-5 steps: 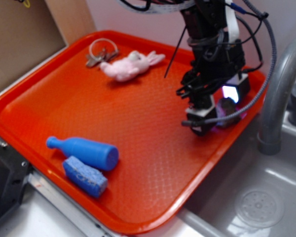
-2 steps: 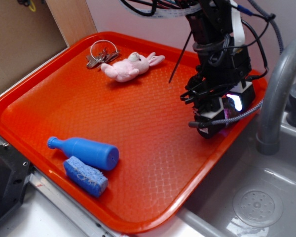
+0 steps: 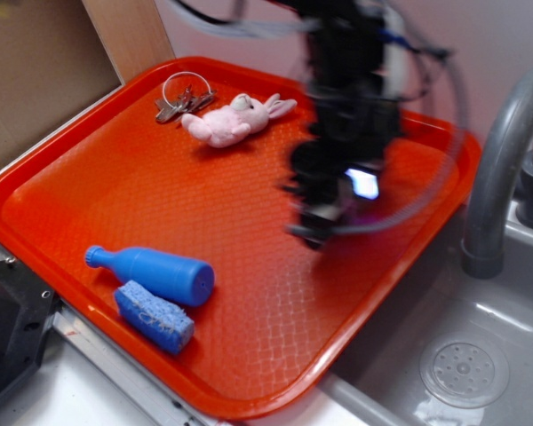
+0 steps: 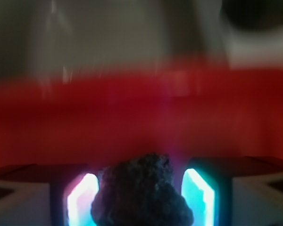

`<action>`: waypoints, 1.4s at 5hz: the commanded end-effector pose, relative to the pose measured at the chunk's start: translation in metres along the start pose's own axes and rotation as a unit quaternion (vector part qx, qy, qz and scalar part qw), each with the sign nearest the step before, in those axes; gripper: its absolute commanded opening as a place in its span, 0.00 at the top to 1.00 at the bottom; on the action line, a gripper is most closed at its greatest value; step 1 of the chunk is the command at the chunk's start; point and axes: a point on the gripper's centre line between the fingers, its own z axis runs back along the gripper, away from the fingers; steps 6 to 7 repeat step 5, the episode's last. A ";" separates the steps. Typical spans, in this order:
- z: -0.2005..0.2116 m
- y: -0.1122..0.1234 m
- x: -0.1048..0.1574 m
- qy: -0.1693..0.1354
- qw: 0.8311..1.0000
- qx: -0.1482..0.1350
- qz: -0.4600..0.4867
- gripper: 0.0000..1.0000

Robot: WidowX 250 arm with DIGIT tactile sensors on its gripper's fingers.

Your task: Grab the rock.

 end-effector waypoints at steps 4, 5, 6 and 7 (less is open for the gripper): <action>0.165 -0.053 -0.064 0.067 0.811 0.115 0.570 1.00; 0.159 -0.040 -0.054 0.056 0.733 0.113 0.668 1.00; 0.159 -0.040 -0.054 0.056 0.733 0.113 0.668 1.00; 0.159 -0.040 -0.054 0.056 0.733 0.113 0.668 1.00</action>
